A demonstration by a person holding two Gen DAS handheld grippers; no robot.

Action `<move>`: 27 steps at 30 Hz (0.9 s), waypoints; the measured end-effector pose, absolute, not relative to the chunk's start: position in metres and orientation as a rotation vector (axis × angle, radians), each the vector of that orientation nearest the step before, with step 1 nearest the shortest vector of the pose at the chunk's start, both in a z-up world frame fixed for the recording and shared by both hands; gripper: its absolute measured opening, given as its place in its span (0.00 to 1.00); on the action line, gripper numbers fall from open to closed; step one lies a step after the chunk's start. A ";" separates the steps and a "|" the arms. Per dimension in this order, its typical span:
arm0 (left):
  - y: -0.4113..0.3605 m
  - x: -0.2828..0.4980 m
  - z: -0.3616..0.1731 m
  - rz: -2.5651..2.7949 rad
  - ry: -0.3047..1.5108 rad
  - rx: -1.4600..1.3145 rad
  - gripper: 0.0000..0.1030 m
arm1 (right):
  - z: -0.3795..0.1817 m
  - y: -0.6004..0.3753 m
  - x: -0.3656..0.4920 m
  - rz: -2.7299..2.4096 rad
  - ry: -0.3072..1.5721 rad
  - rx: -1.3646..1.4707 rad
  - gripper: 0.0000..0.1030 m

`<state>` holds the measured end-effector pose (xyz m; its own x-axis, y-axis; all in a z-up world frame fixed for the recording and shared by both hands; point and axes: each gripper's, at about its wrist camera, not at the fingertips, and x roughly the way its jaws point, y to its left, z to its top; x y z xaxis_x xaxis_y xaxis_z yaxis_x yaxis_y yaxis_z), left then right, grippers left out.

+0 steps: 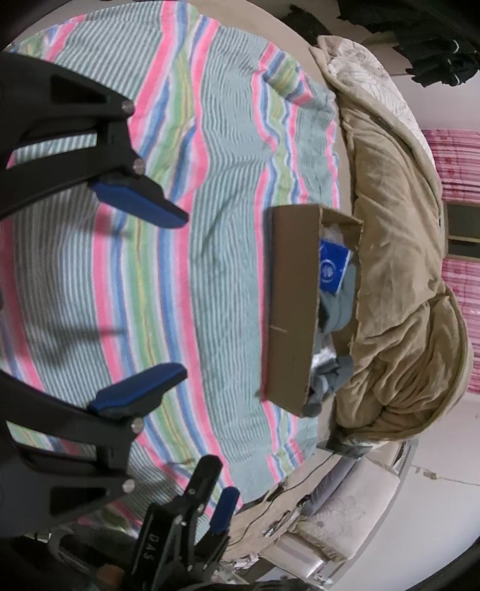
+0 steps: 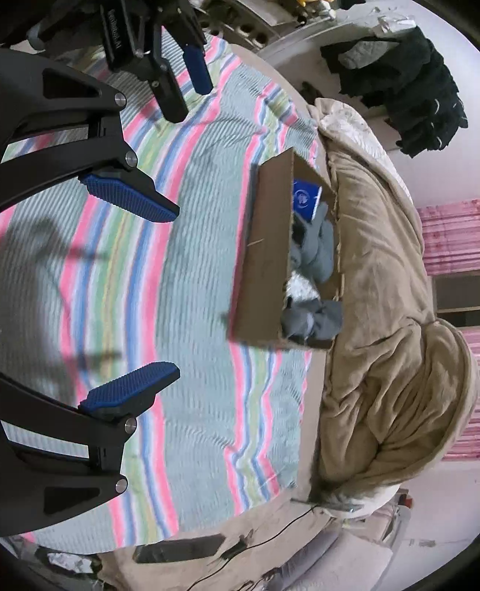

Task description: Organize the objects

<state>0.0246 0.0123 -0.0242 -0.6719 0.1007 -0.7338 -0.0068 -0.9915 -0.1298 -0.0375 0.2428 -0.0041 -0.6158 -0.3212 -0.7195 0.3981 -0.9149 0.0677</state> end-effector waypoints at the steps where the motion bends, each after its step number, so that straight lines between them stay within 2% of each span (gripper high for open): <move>1: 0.013 0.025 -0.025 2.813 -0.177 -1.252 0.74 | -0.006 0.245 -0.035 -2.511 0.143 1.094 0.78; 27: 0.016 0.020 -0.035 2.825 -0.144 -1.317 0.74 | -0.020 0.259 -0.040 -2.496 0.083 1.150 0.78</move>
